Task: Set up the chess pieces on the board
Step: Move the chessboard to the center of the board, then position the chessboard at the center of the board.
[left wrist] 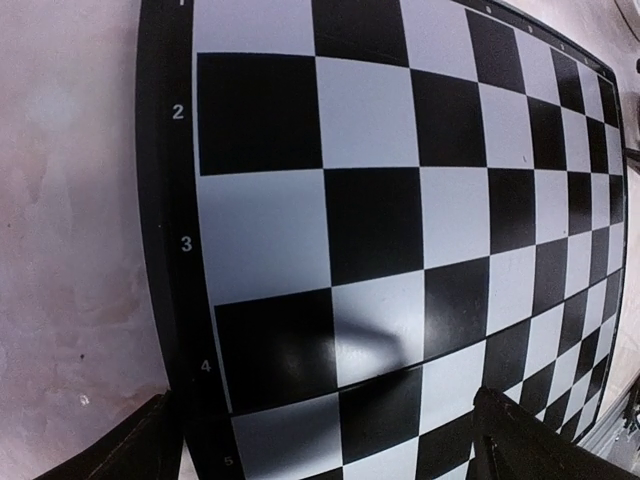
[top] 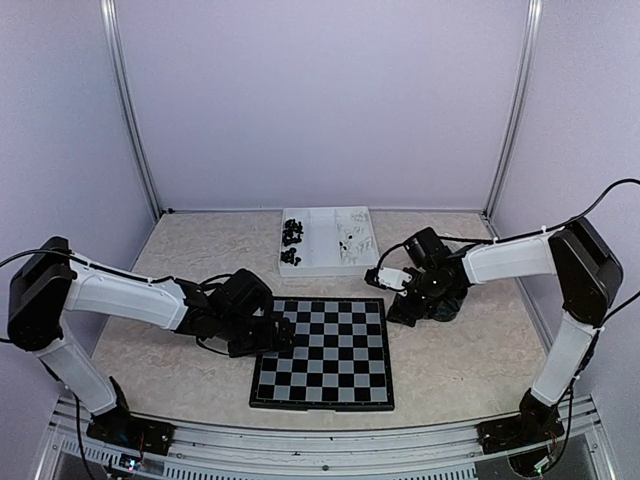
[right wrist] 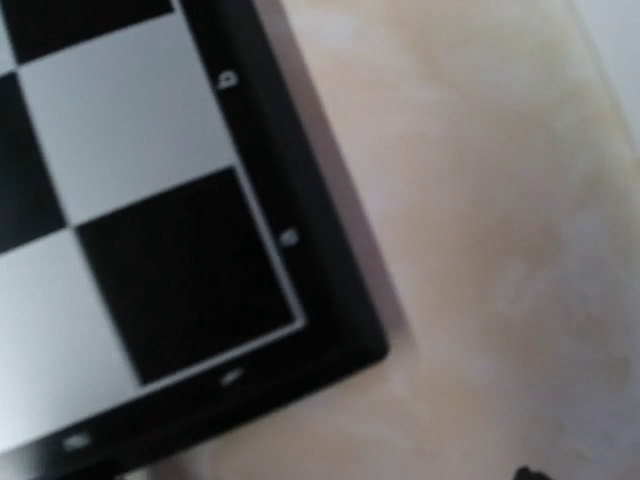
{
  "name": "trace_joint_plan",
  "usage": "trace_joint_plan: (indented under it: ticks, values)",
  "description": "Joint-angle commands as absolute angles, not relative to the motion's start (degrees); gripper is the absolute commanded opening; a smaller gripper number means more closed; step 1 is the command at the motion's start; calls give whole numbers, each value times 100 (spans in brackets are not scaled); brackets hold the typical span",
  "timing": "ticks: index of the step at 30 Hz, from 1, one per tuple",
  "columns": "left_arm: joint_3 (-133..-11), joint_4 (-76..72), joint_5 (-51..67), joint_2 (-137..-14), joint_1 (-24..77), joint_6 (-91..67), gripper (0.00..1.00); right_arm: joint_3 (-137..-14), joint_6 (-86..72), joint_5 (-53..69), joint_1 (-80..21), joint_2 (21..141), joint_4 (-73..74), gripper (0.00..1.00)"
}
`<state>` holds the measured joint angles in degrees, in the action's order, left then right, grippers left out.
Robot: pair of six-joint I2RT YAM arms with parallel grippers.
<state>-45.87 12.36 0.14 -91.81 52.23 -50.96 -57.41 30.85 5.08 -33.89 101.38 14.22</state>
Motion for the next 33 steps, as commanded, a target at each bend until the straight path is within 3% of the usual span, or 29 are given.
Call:
trace_joint_plan:
  ticks: [1,8,12,15,21,24,33]
  values:
    - [-4825,1241,290,-9444,5323,-4978,99,-5696,3102,542,-3329,9826,1341,83]
    - [-6030,3006,-729,-9075,5244,-4174,99,-5970,3245,1067,-3177,9171,2094,84]
    - [-6802,3292,-914,-9120,4619,-3783,97,-6223,3321,1851,-3017,8767,2526,84]
    - [-7409,3182,-1173,-9592,3935,-3663,88,-6273,3262,2068,-3006,8664,2573,84]
    - [-9414,3009,-667,-11326,3214,-3177,57,-6237,3212,2063,-2997,8747,2543,83]
    - [-10357,3289,-544,-12329,3207,-2998,53,-6210,3210,1982,-2982,8754,2514,83]
    - [-10846,3444,-861,-13209,3082,-3145,26,-6046,3138,2023,-2944,8810,2465,83]
